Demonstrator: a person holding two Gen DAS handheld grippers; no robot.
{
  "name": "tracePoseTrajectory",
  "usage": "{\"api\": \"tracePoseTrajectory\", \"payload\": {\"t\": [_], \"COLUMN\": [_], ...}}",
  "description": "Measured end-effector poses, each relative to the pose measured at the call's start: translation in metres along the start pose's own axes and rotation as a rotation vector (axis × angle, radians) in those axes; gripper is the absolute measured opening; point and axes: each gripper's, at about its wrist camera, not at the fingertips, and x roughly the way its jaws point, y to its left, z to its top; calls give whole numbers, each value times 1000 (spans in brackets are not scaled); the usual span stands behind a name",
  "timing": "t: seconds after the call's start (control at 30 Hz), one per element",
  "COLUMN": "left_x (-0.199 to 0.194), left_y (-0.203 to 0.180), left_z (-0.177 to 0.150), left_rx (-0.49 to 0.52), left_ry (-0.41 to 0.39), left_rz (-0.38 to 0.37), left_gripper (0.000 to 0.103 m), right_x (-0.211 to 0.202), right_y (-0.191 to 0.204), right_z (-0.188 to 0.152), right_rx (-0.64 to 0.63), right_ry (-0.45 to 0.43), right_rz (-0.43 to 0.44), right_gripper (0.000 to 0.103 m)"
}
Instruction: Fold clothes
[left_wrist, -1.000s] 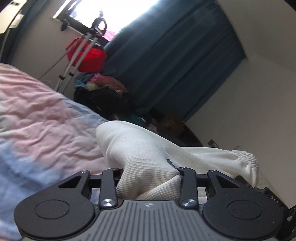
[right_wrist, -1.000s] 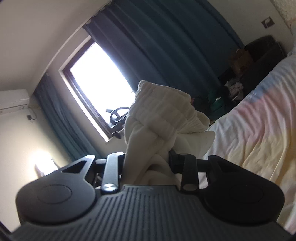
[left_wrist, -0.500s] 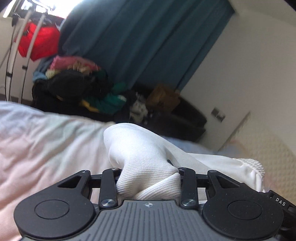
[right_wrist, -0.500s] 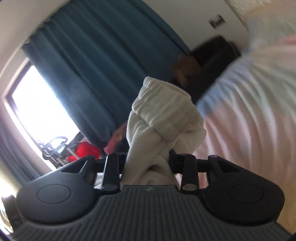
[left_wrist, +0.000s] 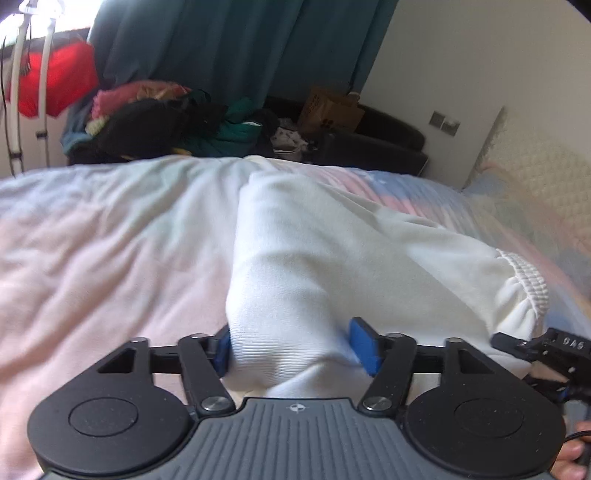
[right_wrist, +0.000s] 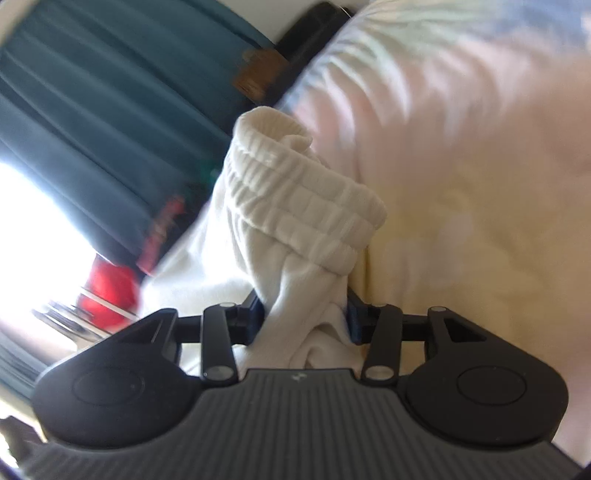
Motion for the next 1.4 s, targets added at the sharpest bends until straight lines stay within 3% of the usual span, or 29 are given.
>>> {"api": "tracePoseTrajectory", "payload": {"t": [0.07, 0.17, 0.33, 0.53, 0.67, 0.9, 0.93, 1.0, 1.13, 1.4], "left_x": [-24, -74, -168, -274, -343, -430, -440, -459, -489, -505], "left_y": [-10, -29, -67, -107, -118, -127, -127, -127, -121, -109], "left_z": [11, 25, 40, 34, 22, -16, -21, -32, -52, -88], "left_rx": [39, 101, 151, 197, 186, 181, 178, 183, 174, 168], "left_ry": [25, 0, -101, -216, -293, -369, -373, -394, -440, -488], "left_rz": [50, 68, 79, 108, 84, 72, 84, 100, 105, 103], "left_gripper": [82, 84, 88, 90, 102, 102, 102, 102, 103, 103], "right_x": [-17, -51, -124, -211, -261, -338, -345, -358, -373, -390], "right_y": [16, 42, 72, 107, 128, 147, 148, 147, 144, 128], "right_z": [6, 10, 14, 20, 16, -18, -25, -39, -66, -106], "right_rx": [-41, -138, -228, -346, -424, -556, -576, -617, -679, -701], "right_ry": [50, 65, 7, -87, -148, -253, -267, -316, -392, -433], "right_rz": [-78, -127, -80, -4, 27, 95, 106, 120, 108, 135], "right_gripper": [49, 49, 49, 49, 49, 50, 61, 101, 103, 103]}}
